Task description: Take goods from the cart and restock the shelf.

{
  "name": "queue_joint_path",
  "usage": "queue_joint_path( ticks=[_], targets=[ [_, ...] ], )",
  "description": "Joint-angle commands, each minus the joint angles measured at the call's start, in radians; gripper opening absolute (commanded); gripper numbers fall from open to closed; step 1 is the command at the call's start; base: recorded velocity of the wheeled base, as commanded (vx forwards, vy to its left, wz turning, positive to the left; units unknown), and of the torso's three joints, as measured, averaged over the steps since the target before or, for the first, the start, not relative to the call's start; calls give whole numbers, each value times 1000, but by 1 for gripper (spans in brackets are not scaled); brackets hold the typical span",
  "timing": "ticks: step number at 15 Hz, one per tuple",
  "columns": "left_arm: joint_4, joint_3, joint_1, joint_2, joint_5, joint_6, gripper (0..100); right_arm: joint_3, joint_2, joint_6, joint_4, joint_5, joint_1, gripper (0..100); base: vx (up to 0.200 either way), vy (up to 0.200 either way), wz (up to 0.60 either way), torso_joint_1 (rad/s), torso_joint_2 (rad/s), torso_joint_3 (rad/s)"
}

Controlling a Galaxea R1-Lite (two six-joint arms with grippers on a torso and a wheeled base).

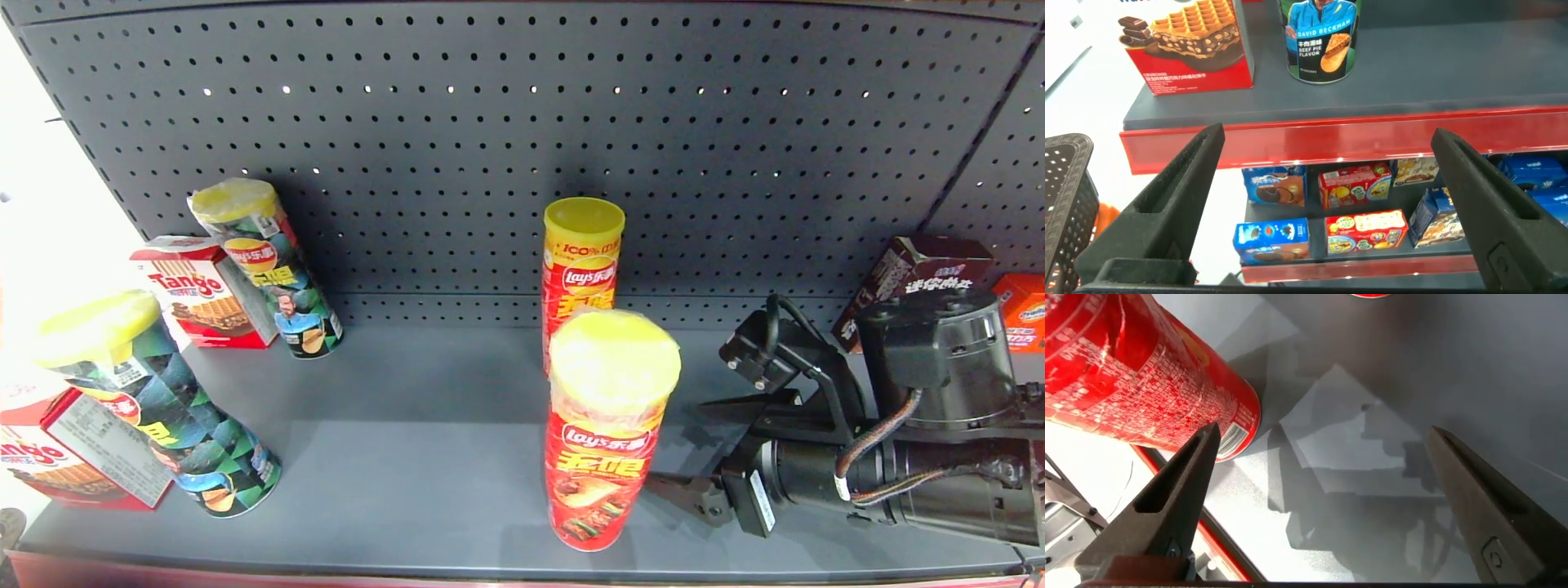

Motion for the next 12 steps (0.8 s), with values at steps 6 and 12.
queue_joint_path(
  ticks=[6,12],
  targets=[
    [0,0,0,-1,0,0,100,2,-119,0,-16,-11,-58,100,0,0,0,0,0,0],
    [0,0,0,-1,0,0,100,-52,-375,0,-40,-15,-357,100,0,0,0,0,0,0]
  ],
)
